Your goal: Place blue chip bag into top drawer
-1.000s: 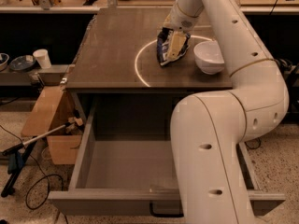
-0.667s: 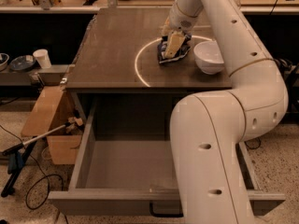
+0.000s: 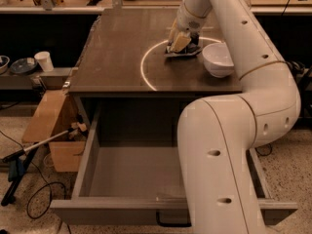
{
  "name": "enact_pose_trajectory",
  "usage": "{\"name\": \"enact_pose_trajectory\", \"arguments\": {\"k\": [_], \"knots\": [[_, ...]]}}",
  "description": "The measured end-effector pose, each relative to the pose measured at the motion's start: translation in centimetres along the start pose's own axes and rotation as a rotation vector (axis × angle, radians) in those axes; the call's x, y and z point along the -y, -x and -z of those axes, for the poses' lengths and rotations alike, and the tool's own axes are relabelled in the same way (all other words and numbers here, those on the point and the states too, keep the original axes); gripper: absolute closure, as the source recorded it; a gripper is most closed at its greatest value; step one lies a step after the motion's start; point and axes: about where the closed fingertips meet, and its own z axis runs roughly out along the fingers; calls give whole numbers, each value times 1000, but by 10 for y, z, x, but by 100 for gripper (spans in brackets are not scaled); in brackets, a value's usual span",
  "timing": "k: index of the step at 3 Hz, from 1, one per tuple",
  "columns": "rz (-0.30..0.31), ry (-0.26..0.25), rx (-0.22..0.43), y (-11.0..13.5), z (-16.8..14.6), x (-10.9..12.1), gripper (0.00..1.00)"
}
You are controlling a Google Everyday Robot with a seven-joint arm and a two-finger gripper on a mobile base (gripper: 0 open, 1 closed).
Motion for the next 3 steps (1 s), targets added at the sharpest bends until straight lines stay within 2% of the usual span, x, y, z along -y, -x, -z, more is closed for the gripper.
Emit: {"name": "enact_pose_trajectory", "arguments": {"k": [1,2,3], "knots": [[0,0,0,0,0,0,100],[0,0,0,0,0,0,100],[18,-17,49,12,1,4,100]]}}
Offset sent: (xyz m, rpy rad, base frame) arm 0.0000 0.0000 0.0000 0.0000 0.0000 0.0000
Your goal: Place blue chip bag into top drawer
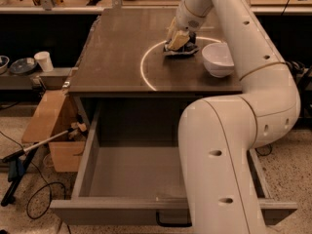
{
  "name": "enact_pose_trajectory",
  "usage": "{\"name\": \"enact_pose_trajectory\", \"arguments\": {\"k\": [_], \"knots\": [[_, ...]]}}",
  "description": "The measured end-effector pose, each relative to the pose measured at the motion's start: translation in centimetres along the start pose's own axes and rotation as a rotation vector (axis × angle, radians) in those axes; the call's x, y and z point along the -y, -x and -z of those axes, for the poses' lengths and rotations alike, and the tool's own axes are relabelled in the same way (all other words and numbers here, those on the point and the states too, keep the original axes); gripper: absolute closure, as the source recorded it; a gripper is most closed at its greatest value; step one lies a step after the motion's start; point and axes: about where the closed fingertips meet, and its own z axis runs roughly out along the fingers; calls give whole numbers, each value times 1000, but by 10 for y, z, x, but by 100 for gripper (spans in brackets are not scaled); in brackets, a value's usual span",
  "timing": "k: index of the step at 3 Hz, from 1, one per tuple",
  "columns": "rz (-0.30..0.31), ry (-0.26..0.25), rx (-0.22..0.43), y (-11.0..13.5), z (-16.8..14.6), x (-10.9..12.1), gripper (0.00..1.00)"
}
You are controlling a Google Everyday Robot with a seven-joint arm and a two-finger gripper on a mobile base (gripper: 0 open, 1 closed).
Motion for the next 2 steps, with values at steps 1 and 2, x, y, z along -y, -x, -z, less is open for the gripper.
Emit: {"name": "enact_pose_trajectory", "arguments": {"k": [1,2], "knots": [[22,-24,49,14,10,4,100],[35,-48,83,23,24,7,100]]}}
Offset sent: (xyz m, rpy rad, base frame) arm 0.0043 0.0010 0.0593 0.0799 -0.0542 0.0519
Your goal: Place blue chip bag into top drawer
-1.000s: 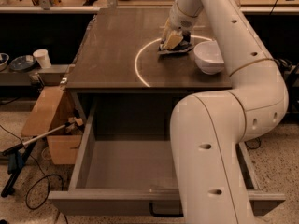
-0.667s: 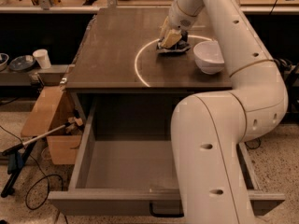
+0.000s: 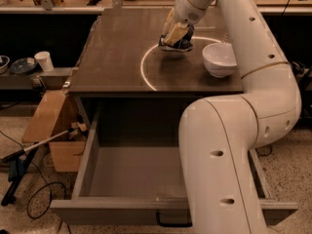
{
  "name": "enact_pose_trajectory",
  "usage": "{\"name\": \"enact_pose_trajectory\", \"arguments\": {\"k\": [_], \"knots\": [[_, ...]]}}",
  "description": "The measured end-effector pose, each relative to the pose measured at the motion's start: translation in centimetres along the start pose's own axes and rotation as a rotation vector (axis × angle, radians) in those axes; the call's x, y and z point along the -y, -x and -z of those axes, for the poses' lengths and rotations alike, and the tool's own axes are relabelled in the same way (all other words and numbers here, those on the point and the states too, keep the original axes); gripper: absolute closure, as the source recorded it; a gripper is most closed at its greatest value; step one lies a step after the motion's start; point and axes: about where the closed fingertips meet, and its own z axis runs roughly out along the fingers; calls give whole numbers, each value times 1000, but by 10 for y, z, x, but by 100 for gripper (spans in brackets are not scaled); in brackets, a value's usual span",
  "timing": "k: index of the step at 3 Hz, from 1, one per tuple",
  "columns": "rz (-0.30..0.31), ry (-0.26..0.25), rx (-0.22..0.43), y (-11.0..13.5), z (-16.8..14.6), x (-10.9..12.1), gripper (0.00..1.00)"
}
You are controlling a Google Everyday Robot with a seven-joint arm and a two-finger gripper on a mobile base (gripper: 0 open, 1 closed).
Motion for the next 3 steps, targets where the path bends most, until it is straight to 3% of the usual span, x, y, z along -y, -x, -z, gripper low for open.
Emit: {"name": "enact_pose_trajectory", "arguments": {"k": [1,3], "knots": [[7,-9,21,5,9,0,100],[75,-11,209,39,42,-11,100]]}}
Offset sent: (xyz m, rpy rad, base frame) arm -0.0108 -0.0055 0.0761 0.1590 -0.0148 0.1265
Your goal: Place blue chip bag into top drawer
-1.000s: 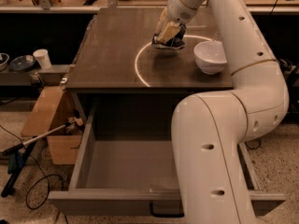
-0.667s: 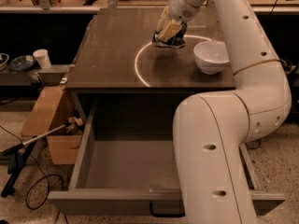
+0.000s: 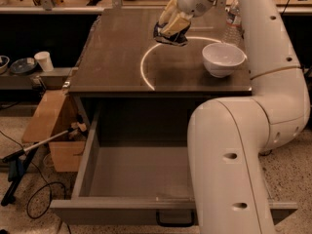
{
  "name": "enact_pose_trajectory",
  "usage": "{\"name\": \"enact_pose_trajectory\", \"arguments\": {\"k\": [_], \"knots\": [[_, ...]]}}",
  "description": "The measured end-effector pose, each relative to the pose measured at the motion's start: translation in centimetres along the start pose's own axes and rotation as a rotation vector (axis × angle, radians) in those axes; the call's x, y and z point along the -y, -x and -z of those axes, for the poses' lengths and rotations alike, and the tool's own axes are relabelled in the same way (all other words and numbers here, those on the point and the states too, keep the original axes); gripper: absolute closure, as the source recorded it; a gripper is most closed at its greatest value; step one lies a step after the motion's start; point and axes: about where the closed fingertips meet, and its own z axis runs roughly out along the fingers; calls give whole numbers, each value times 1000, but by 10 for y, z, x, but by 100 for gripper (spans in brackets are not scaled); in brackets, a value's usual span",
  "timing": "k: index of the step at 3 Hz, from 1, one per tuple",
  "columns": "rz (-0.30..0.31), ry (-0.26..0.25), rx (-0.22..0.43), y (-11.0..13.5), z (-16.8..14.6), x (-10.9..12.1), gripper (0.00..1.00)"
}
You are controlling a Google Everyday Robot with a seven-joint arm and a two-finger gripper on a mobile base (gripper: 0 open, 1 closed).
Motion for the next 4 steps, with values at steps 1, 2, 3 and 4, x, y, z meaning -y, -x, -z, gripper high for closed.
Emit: {"name": "enact_pose_trajectory", "arguments": {"k": [1,2,3,4], "knots": [[19,-31,49,11,25,-1,100],[15,-39,44,11,26,1,100],[4,-52,31,9,29,4,100],[-14,-65,-7,8,46,2,100]]}}
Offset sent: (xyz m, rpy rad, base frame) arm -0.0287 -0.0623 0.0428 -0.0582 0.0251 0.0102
